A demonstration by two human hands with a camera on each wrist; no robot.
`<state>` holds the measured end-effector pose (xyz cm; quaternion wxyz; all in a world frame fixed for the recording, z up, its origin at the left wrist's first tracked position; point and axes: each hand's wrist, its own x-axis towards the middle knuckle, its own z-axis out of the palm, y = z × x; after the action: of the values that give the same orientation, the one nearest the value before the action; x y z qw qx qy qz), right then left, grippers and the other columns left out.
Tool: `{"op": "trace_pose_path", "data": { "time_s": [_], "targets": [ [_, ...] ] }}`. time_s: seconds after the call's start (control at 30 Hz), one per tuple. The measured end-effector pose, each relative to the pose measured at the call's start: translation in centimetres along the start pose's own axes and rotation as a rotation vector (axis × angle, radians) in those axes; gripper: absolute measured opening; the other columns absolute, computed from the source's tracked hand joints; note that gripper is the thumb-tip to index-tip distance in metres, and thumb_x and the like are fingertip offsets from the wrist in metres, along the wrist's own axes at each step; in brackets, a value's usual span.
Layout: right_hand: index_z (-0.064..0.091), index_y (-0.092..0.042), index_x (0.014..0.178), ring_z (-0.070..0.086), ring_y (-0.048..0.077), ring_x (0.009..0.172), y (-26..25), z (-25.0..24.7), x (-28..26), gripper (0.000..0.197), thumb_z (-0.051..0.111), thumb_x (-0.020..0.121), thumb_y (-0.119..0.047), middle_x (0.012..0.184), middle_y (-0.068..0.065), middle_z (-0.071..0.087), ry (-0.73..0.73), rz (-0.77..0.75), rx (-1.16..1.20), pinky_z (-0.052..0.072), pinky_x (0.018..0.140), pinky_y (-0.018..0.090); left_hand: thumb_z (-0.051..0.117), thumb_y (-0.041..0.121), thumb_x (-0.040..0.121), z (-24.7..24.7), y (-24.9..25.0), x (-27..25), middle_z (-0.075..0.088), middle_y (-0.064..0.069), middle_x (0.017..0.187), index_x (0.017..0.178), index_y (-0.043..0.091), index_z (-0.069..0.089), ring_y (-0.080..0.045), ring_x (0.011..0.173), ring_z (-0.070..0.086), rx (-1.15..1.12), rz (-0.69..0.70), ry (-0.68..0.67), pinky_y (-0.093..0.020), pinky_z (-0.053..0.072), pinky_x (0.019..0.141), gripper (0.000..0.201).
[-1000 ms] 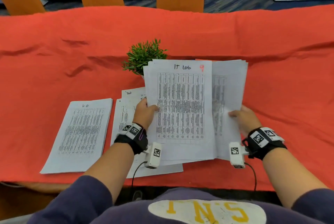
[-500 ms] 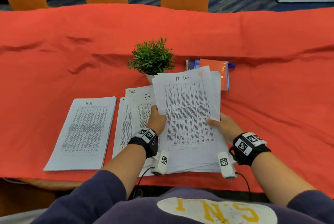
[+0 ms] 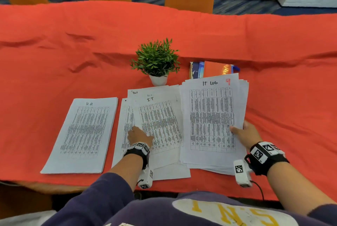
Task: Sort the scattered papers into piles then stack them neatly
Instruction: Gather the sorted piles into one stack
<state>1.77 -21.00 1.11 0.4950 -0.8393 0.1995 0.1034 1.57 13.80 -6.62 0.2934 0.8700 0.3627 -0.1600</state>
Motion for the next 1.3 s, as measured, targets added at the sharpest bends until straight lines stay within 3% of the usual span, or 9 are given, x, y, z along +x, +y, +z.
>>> {"op": "trace_pose_path", "data": {
  "time_s": [0.37, 0.53, 0.63, 0.7, 0.9, 1.0, 1.17, 1.23, 1.3],
  "targets": [
    [0.060, -0.005, 0.119, 0.060, 0.024, 0.092, -0.1, -0.2, 0.3, 0.028, 0.058, 0.092, -0.009, 0.103, 0.008, 0.064, -0.021, 0.018, -0.001, 0.044, 0.080, 0.031, 0.086, 0.033, 0.064, -1.0, -0.4, 1.0, 0.046, -0.019, 0.136, 0.135, 0.002, 0.034, -0.034, 0.126, 0.045, -0.034, -0.106, 0.022, -0.043, 0.043, 0.103, 0.093],
    [0.059, -0.006, 0.120, 0.061, 0.025, 0.094, -0.1, 0.2, 0.7, 0.029, 0.059, 0.091, -0.010, 0.104, 0.007, 0.064, -0.036, 0.029, 0.010, 0.046, 0.083, 0.034, 0.076, 0.008, 0.075, -1.1, -0.8, 0.2, 0.051, -0.015, 0.119, 0.125, 0.007, 0.039, -0.032, 0.102, 0.058, -0.077, 0.078, 0.082, -0.038, 0.051, 0.080, 0.062],
    [0.059, -0.005, 0.120, 0.062, 0.027, 0.096, 0.0, 0.3, 1.0, 0.030, 0.059, 0.091, -0.009, 0.102, 0.008, 0.064, -0.032, 0.024, 0.010, 0.046, 0.083, 0.034, 0.049, -0.007, 0.082, -0.5, -1.0, -0.3, 0.055, -0.005, 0.081, 0.095, 0.015, 0.046, -0.021, 0.065, 0.055, -0.029, 0.228, 0.094, -0.034, 0.051, 0.059, 0.026],
    [0.060, -0.005, 0.120, 0.063, 0.028, 0.097, 0.1, 0.4, 1.2, 0.030, 0.060, 0.090, -0.010, 0.104, 0.010, 0.066, -0.026, 0.027, 0.007, 0.048, 0.085, 0.036, 0.039, -0.008, 0.083, -0.2, -0.9, -0.6, 0.050, 0.000, 0.071, 0.081, 0.019, 0.045, -0.017, 0.057, 0.049, -0.022, 0.316, 0.103, -0.033, 0.051, 0.054, 0.029],
    [0.061, -0.006, 0.118, 0.064, 0.030, 0.099, 0.4, 0.4, 1.7, 0.029, 0.062, 0.089, -0.010, 0.110, 0.014, 0.067, -0.011, 0.042, 0.009, 0.050, 0.091, 0.042, 0.045, 0.005, 0.095, -0.6, -0.5, -1.1, 0.054, -0.007, 0.085, 0.099, 0.006, 0.053, -0.019, 0.066, 0.051, -0.131, 0.403, 0.094, -0.025, 0.040, 0.054, 0.009],
    [0.061, -0.005, 0.116, 0.063, 0.028, 0.093, 0.4, 0.3, 1.7, 0.028, 0.061, 0.089, -0.010, 0.106, 0.014, 0.067, -0.010, 0.032, -0.006, 0.049, 0.083, 0.036, 0.041, 0.011, 0.099, -0.8, -0.2, -1.4, 0.055, -0.008, 0.086, 0.116, 0.002, 0.048, -0.019, 0.069, 0.051, -0.200, 0.297, 0.057, -0.025, 0.041, 0.058, 0.020],
    [0.060, -0.005, 0.119, 0.063, 0.028, 0.096, 0.5, 0.2, 1.9, 0.030, 0.061, 0.089, -0.009, 0.107, 0.012, 0.066, -0.012, 0.041, 0.015, 0.047, 0.084, 0.034, 0.050, 0.020, 0.097, -1.2, -0.5, -0.7, 0.059, -0.019, 0.120, 0.124, -0.002, 0.049, -0.030, 0.097, 0.059, -0.211, 0.114, -0.060, -0.030, 0.047, 0.076, 0.035],
    [0.060, -0.005, 0.119, 0.064, 0.029, 0.097, 0.5, 0.1, 1.9, 0.029, 0.060, 0.090, -0.008, 0.108, 0.012, 0.066, -0.006, 0.047, 0.035, 0.048, 0.086, 0.035, 0.055, 0.021, 0.094, -1.4, -0.7, -0.6, 0.058, -0.014, 0.120, 0.125, -0.002, 0.049, -0.031, 0.104, 0.058, -0.200, 0.118, -0.070, -0.027, 0.043, 0.077, 0.038],
    [0.060, -0.006, 0.119, 0.064, 0.029, 0.097, 0.5, 0.0, 2.0, 0.030, 0.060, 0.090, -0.007, 0.107, 0.012, 0.066, -0.005, 0.054, 0.051, 0.048, 0.085, 0.035, 0.060, 0.021, 0.092, -1.4, -0.9, -0.7, 0.056, -0.004, 0.099, 0.110, 0.004, 0.053, -0.025, 0.092, 0.055, -0.194, 0.157, -0.067, -0.025, 0.040, 0.074, 0.026]
  ]
}}
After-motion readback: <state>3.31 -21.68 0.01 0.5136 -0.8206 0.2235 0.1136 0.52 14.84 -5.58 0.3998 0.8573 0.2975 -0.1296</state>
